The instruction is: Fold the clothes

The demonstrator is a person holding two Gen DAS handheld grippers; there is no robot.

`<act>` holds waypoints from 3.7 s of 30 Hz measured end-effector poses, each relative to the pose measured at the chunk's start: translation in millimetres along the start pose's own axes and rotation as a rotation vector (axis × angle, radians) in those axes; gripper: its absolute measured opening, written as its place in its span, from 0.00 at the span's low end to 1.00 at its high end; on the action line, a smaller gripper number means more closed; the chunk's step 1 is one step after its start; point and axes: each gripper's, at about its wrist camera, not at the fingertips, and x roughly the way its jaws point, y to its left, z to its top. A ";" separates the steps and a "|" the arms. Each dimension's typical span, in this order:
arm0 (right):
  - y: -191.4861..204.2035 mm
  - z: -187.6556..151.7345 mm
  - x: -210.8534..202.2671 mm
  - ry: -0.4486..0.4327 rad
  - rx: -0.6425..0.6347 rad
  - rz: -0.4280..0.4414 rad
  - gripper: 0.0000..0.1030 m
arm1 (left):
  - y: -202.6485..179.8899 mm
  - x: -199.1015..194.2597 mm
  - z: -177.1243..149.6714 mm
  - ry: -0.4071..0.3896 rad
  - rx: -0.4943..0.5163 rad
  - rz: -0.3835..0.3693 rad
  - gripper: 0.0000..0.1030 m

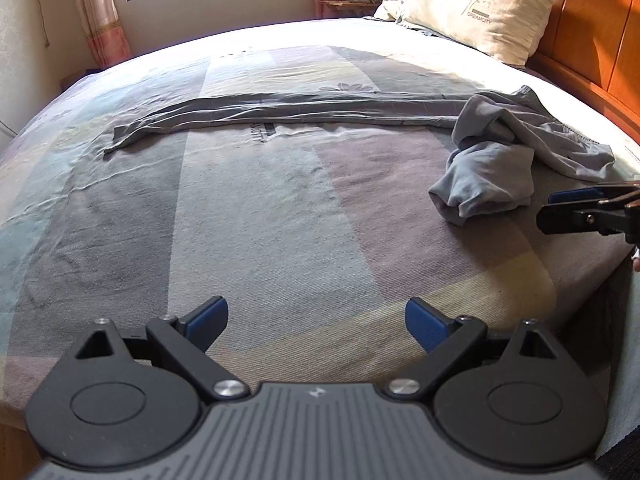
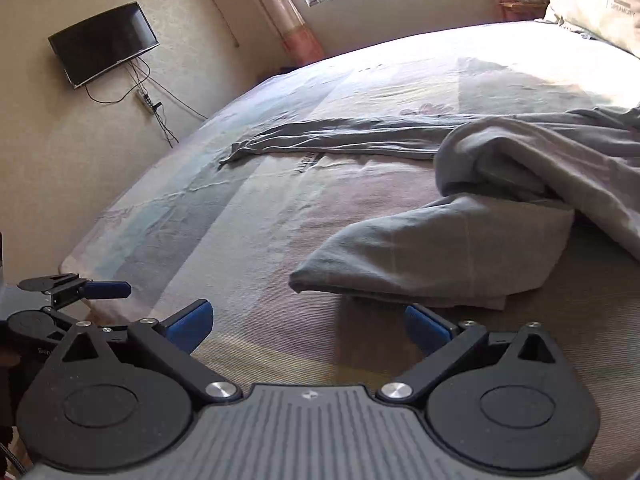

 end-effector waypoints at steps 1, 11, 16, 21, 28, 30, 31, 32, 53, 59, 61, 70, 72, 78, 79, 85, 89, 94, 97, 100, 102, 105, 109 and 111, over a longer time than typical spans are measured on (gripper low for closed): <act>-4.5 -2.3 -5.9 -0.006 -0.013 -0.051 1.00 | -6.5 3.8 3.0 0.002 0.009 -0.004 0.93; -70.2 -30.8 -2.4 0.023 0.045 -0.323 1.00 | -71.1 41.9 33.5 0.021 0.094 -0.047 0.93; -65.3 -43.3 -0.6 -0.010 -0.093 -0.328 1.00 | -99.3 61.7 48.0 0.037 0.135 -0.046 0.93; -64.7 -49.9 -0.3 -0.041 -0.167 -0.321 1.00 | -105.1 70.9 60.9 0.054 0.144 -0.018 0.93; -68.3 -53.5 -1.1 -0.077 -0.183 -0.310 1.00 | -102.7 77.6 77.1 0.045 0.114 0.008 0.93; -71.4 -54.2 -2.6 -0.090 -0.170 -0.299 1.00 | -100.4 77.6 82.4 0.024 0.093 0.029 0.93; -72.7 -54.5 -3.4 -0.096 -0.163 -0.293 1.00 | -98.7 76.9 85.3 0.009 0.078 0.040 0.93; -73.8 -54.7 -4.0 -0.101 -0.157 -0.289 1.00 | -96.7 76.4 88.4 -0.003 0.063 0.042 0.93; -74.3 -58.7 -1.8 -0.128 -0.180 -0.304 1.00 | -116.5 95.3 86.7 -0.136 0.097 0.266 0.93; -75.1 -58.7 -2.2 -0.133 -0.173 -0.302 1.00 | -83.2 88.5 87.2 -0.181 -0.063 0.296 0.93; -75.3 -58.8 -2.3 -0.134 -0.170 -0.301 1.00 | -73.1 91.5 91.8 -0.153 -0.102 0.267 0.93; -74.5 -58.4 -0.8 -0.129 -0.185 -0.317 1.00 | -69.0 111.5 86.5 -0.120 -0.083 0.337 0.94; -75.2 -58.0 -1.2 -0.128 -0.184 -0.316 1.00 | -65.9 105.0 87.8 -0.152 -0.051 0.414 0.94; -75.0 -57.6 -0.7 -0.124 -0.186 -0.324 1.00 | -36.2 73.3 86.6 -0.218 -0.022 0.544 0.94; -74.8 -57.6 -0.6 -0.123 -0.187 -0.326 1.00 | -30.1 67.8 86.3 -0.225 -0.020 0.561 0.94; -73.9 -56.1 -0.7 -0.114 -0.183 -0.337 1.00 | 2.3 35.1 81.3 -0.270 0.006 0.641 0.94; -73.6 -53.5 -1.5 -0.100 -0.175 -0.348 1.00 | 14.4 19.2 76.5 -0.295 0.031 0.679 0.94; -73.8 -49.7 -3.1 -0.080 -0.160 -0.360 1.00 | 25.8 0.9 67.8 -0.324 0.053 0.699 0.94; -77.7 -46.6 -7.3 -0.069 -0.118 -0.352 1.00 | 30.5 -9.2 60.8 -0.340 0.074 0.703 0.94; -82.4 -45.0 -10.6 -0.064 -0.075 -0.347 1.00 | 35.4 -17.5 52.8 -0.340 0.092 0.694 0.94; -84.5 -43.1 -12.6 -0.060 -0.041 -0.338 1.00 | 38.9 -22.0 46.1 -0.340 0.101 0.688 0.94; -90.7 -39.8 -18.1 -0.060 0.038 -0.306 1.00 | 41.8 -22.6 36.8 -0.334 0.120 0.697 0.94; -110.7 -35.4 -31.4 -0.082 0.213 -0.219 1.00 | 45.4 -17.5 29.6 -0.315 0.119 0.697 0.94; -125.8 -34.6 -39.4 -0.105 0.322 -0.186 1.00 | 47.3 -14.9 26.0 -0.306 0.118 0.697 0.94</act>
